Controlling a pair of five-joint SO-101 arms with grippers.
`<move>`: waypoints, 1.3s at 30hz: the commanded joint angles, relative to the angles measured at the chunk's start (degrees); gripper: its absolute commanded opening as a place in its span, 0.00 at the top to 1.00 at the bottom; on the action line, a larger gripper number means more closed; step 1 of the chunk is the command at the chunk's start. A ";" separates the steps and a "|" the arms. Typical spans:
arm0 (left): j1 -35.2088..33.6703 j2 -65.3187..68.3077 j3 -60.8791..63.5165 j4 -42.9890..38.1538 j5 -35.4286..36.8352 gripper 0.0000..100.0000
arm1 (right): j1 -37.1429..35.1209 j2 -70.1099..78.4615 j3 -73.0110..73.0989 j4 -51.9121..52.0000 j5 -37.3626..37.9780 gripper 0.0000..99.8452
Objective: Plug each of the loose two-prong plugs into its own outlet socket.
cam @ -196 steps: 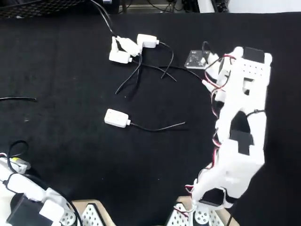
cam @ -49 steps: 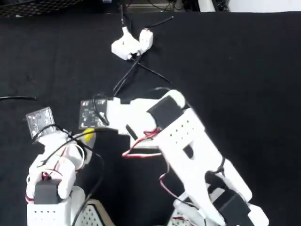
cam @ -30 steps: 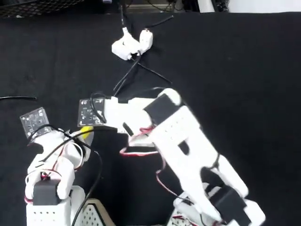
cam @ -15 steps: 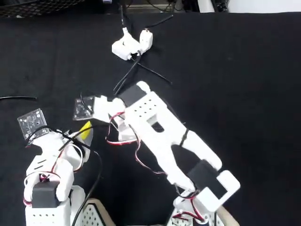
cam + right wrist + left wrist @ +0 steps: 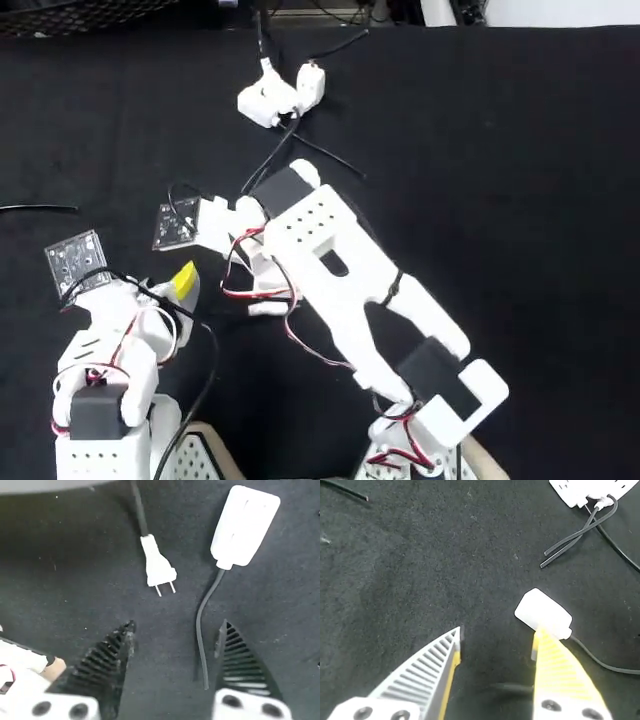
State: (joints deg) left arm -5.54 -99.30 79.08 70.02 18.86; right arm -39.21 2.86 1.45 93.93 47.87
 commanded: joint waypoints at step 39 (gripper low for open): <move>-15.96 -0.18 -0.22 2.20 -0.62 0.76 | -7.82 27.65 -6.90 -4.04 -1.58 0.90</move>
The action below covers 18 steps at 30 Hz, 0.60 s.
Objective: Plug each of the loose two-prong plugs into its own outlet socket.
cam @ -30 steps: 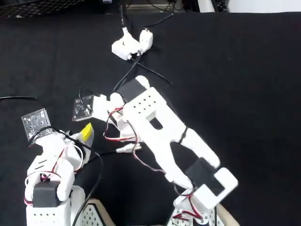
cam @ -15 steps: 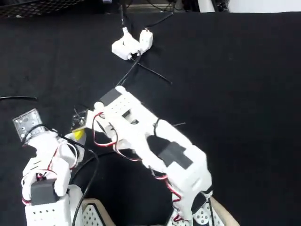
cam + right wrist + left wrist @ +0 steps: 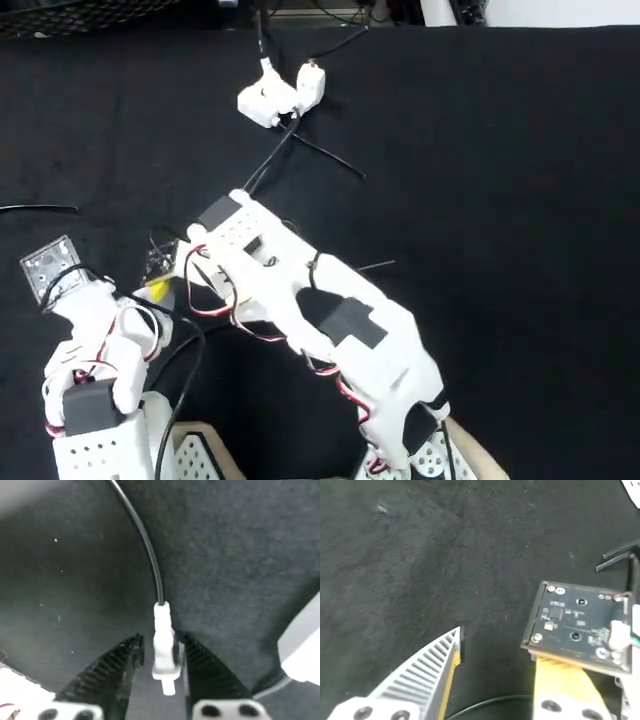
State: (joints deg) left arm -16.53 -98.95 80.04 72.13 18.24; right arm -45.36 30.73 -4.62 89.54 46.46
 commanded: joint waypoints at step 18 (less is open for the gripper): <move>-22.55 -0.53 0.75 0.00 -0.09 0.77 | -1.67 0.22 -0.31 0.35 -0.26 0.90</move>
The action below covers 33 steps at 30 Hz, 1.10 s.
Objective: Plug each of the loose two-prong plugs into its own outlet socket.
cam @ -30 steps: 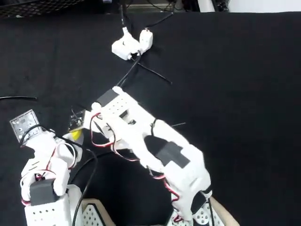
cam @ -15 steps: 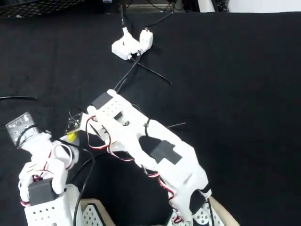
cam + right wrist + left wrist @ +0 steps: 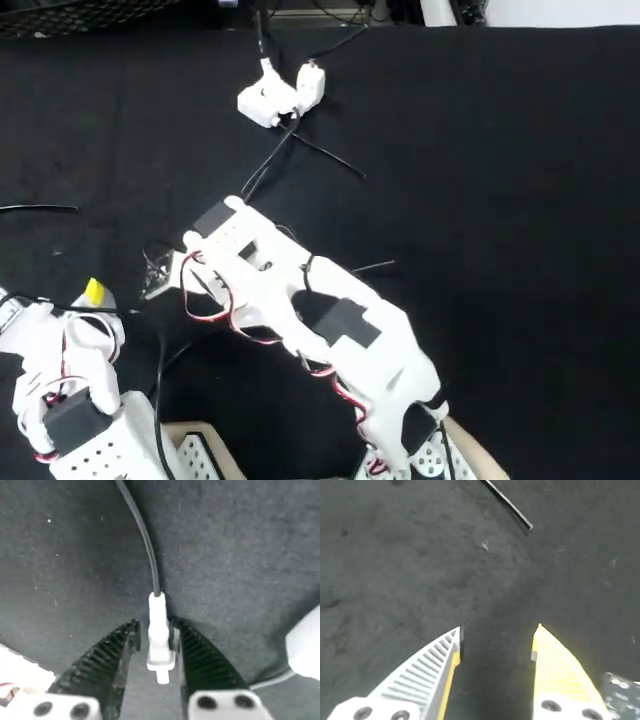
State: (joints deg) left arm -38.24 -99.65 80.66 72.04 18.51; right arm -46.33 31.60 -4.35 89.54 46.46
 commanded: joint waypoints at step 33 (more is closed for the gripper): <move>-3.03 0.18 0.66 0.18 0.18 0.77 | 16.88 -22.29 -9.19 8.97 -3.52 0.99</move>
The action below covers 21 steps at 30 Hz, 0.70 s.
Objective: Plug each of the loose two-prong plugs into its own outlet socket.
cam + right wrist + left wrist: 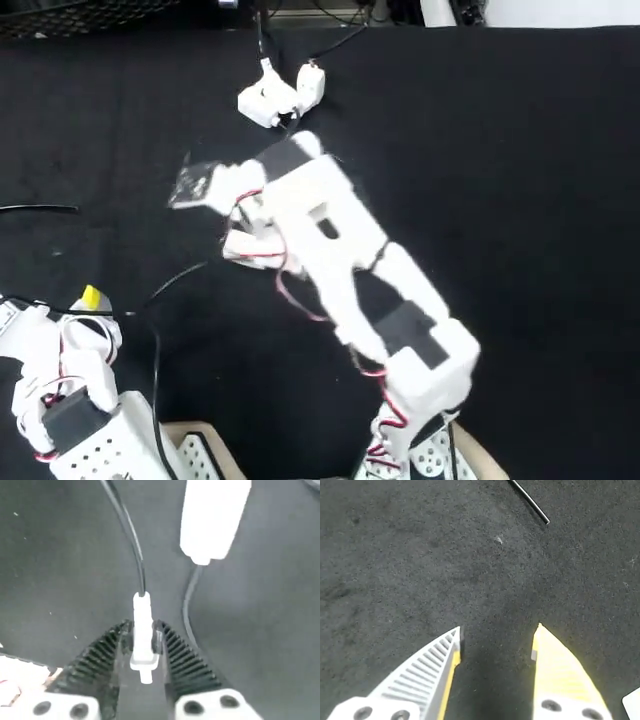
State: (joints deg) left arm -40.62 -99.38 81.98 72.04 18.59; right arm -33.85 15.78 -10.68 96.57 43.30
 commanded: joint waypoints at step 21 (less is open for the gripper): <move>27.03 -0.18 4.53 -5.63 0.00 0.77 | -10.99 -22.55 -5.14 1.76 -3.69 0.99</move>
State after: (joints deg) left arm -19.08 -99.65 85.05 71.43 18.59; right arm -40.00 -4.44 -11.21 98.68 42.68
